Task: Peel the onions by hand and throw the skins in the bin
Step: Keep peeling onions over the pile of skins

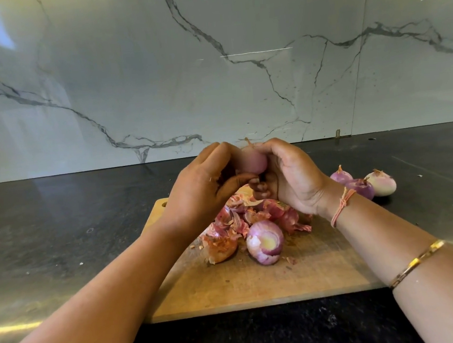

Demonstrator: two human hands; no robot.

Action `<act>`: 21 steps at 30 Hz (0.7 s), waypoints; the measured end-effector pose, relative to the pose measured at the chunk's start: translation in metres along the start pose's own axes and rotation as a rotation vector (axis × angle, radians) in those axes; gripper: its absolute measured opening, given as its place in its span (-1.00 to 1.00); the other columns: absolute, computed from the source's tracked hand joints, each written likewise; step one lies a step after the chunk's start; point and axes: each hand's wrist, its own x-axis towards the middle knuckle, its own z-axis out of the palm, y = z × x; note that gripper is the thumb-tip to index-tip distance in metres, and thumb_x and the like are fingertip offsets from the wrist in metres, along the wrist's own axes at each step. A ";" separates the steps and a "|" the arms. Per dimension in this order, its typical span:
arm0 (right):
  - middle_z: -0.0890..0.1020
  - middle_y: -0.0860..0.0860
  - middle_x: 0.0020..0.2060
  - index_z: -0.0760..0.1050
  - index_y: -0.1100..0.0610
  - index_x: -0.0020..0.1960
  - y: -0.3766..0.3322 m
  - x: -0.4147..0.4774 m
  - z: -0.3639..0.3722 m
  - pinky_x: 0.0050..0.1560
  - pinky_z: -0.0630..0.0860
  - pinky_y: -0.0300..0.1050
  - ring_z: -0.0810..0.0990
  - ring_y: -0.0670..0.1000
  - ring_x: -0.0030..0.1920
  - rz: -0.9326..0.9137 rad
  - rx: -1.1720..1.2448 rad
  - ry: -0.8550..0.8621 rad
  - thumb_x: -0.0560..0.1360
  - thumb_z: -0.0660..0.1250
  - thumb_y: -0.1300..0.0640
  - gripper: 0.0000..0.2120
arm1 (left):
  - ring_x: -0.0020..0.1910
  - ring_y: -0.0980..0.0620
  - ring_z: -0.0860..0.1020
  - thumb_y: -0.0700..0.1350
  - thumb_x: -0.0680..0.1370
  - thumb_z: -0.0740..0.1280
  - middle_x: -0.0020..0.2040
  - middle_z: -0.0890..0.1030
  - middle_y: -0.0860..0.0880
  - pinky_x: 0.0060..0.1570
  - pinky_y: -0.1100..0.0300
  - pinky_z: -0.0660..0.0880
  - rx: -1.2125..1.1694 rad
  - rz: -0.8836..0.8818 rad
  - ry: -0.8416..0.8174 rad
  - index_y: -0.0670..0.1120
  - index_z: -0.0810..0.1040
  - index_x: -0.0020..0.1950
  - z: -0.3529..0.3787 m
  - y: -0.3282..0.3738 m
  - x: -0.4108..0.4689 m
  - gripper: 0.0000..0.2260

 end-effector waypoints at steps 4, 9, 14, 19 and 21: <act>0.40 0.11 -0.31 0.45 0.18 -0.08 -0.001 -0.001 0.000 -0.44 0.19 -0.23 0.26 -0.06 -0.41 0.005 -0.005 0.012 0.60 -0.02 0.05 -0.67 | -0.17 0.22 0.48 0.15 0.44 0.37 -0.15 0.43 0.26 -0.20 0.34 0.47 -0.049 -0.037 -0.006 0.09 0.33 0.12 -0.001 0.002 0.000 -0.65; 0.39 0.11 -0.30 0.42 0.19 0.00 0.001 0.000 0.000 -0.44 0.19 -0.23 0.26 -0.06 -0.41 0.010 -0.007 0.008 0.61 -0.01 0.05 -0.71 | -0.14 0.11 0.49 0.08 0.46 0.36 -0.11 0.44 0.26 -0.20 0.23 0.46 -0.028 -0.044 -0.022 0.10 0.34 0.11 -0.001 0.001 0.001 -0.70; 0.47 0.10 -0.29 0.47 0.18 0.02 0.002 0.002 -0.002 -0.42 0.26 -0.22 0.32 -0.04 -0.38 -0.026 0.037 0.015 0.61 0.01 0.05 -0.69 | -0.22 0.08 0.43 0.00 0.48 0.40 -0.19 0.45 0.08 -0.27 0.15 0.44 -0.001 -0.045 0.008 -0.01 0.41 -0.07 0.000 0.001 0.000 -0.81; 0.47 0.18 -0.14 0.40 0.14 0.01 0.000 0.005 -0.005 -0.38 0.39 -0.20 0.42 0.00 -0.35 -0.154 0.072 0.073 0.53 0.16 0.16 -0.90 | -0.12 0.19 0.52 -0.03 0.46 0.43 -0.12 0.52 0.16 -0.24 0.34 0.49 -0.112 -0.252 0.044 0.11 0.39 -0.07 -0.003 0.002 0.002 -0.79; 0.50 0.18 -0.13 0.41 0.14 0.00 -0.001 0.004 -0.005 -0.33 0.41 -0.16 0.47 -0.01 -0.35 -0.189 0.036 0.083 0.50 0.21 0.19 -0.91 | -0.11 0.24 0.54 -0.07 0.49 0.41 -0.10 0.55 0.16 -0.22 0.34 0.51 -0.165 -0.323 0.089 0.14 0.42 -0.05 -0.004 0.004 0.002 -0.81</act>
